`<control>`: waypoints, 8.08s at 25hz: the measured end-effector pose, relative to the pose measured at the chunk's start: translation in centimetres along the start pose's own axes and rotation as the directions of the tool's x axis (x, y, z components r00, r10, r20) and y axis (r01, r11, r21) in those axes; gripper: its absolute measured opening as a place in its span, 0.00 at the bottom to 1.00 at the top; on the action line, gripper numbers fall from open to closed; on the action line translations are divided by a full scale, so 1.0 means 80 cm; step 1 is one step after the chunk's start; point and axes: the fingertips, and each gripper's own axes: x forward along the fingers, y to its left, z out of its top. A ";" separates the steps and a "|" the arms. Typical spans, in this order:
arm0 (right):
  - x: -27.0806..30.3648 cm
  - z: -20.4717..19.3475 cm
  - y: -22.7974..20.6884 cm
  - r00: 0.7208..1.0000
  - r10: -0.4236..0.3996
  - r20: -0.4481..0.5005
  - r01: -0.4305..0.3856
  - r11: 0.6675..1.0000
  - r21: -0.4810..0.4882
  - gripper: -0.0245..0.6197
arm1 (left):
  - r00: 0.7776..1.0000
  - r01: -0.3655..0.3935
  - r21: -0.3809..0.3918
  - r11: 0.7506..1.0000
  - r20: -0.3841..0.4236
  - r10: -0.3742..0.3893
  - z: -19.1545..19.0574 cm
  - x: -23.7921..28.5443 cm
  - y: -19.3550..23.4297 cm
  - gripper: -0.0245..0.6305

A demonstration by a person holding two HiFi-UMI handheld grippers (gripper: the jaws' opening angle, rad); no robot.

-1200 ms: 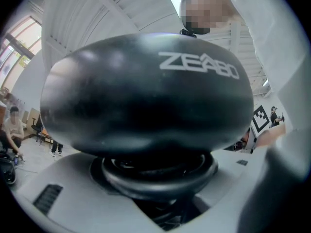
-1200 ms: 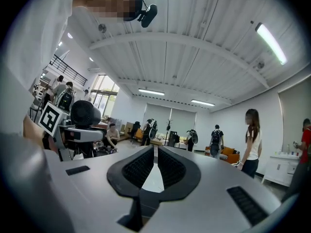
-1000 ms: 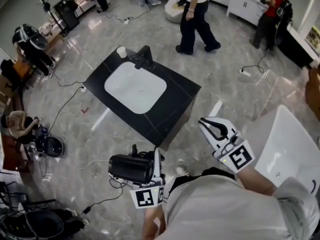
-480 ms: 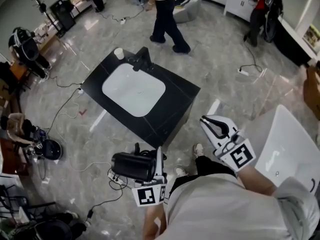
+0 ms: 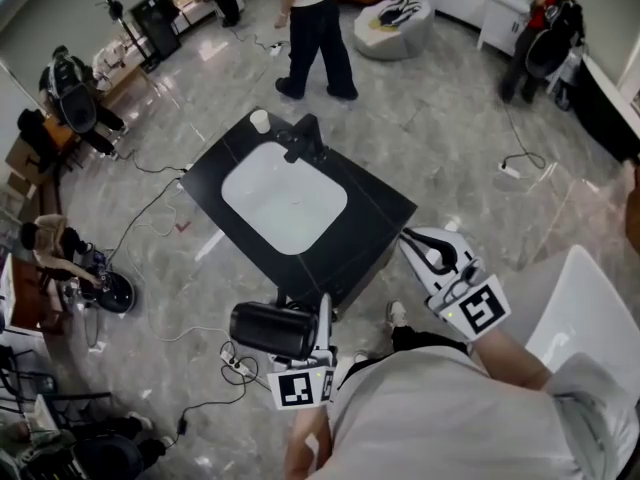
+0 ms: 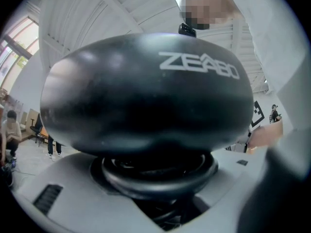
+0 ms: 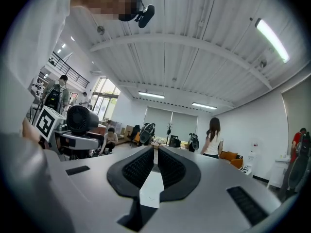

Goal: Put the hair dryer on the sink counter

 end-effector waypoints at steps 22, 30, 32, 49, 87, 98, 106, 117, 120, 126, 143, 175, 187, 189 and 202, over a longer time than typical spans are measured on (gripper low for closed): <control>0.032 -0.053 -0.091 1.000 0.023 -0.001 -0.022 0.996 0.090 0.11 | 0.903 -0.052 -0.104 0.993 -0.431 0.002 -0.206 0.122 0.007 0.46; 0.026 -0.072 -0.107 1.000 0.016 -0.025 -0.013 0.994 0.108 0.11 | 0.856 -0.061 -0.085 0.995 -0.517 0.009 -0.252 0.148 0.008 0.46; 0.027 -0.072 -0.108 1.000 0.017 -0.022 -0.015 0.994 0.112 0.11 | 0.847 -0.066 -0.080 0.995 -0.531 0.013 -0.258 0.150 0.011 0.46; 0.032 -0.082 -0.127 0.999 0.018 -0.033 -0.014 0.992 0.128 0.11 | 0.720 -0.079 -0.047 0.996 -0.693 0.025 -0.339 0.143 0.031 0.46; 0.020 -0.105 -0.195 0.996 -0.060 -0.071 0.069 0.989 0.134 0.11 | 0.458 -0.102 -0.070 0.992 -0.889 -0.016 -0.475 0.177 0.024 0.48; 0.017 -0.108 -0.211 0.995 -0.070 -0.069 0.079 0.986 0.146 0.11 | 0.370 -0.099 -0.071 0.993 -0.929 -0.030 -0.493 0.183 0.020 0.48; 0.016 -0.113 -0.218 0.995 -0.068 -0.069 0.078 0.984 0.159 0.11 | 0.331 -0.073 -0.026 0.997 -0.944 -0.001 -0.505 0.183 0.020 0.50; 0.019 -0.114 -0.219 0.997 -0.055 -0.059 0.064 0.984 0.169 0.11 | 0.289 -0.035 0.015 0.999 -0.957 0.025 -0.504 0.184 0.021 0.52; 0.020 -0.118 -0.221 0.996 -0.056 -0.065 0.067 0.982 0.178 0.11 | 0.280 -0.040 0.012 0.999 -0.960 0.023 -0.505 0.181 0.018 0.54; 0.024 -0.116 -0.221 0.997 -0.051 -0.055 0.060 0.982 0.181 0.11 | 0.272 -0.029 0.019 0.999 -0.962 0.027 -0.507 0.178 0.015 0.57; 0.028 -0.116 -0.220 0.998 -0.033 -0.054 0.043 0.980 0.195 0.11 | 0.296 -0.041 0.027 0.999 -0.955 0.038 -0.498 0.177 0.013 0.57; 0.036 -0.102 -0.180 0.999 0.023 -0.025 -0.017 0.980 0.198 0.11 | 0.372 -0.081 0.030 0.996 -0.926 0.058 -0.468 0.153 0.027 0.55; 0.027 -0.087 -0.148 0.998 0.055 -0.017 -0.051 0.982 0.182 0.11 | 0.453 -0.098 0.011 0.995 -0.890 0.054 -0.439 0.139 0.022 0.48; 0.025 -0.085 -0.140 0.998 0.063 -0.016 -0.060 0.982 0.181 0.11 | 0.469 -0.101 0.001 0.995 -0.882 0.049 -0.433 0.138 0.019 0.48; 0.013 -0.068 -0.095 0.994 0.108 -0.008 -0.105 0.981 0.166 0.11 | 0.580 -0.165 0.027 0.986 -0.806 0.119 -0.373 0.114 0.033 0.41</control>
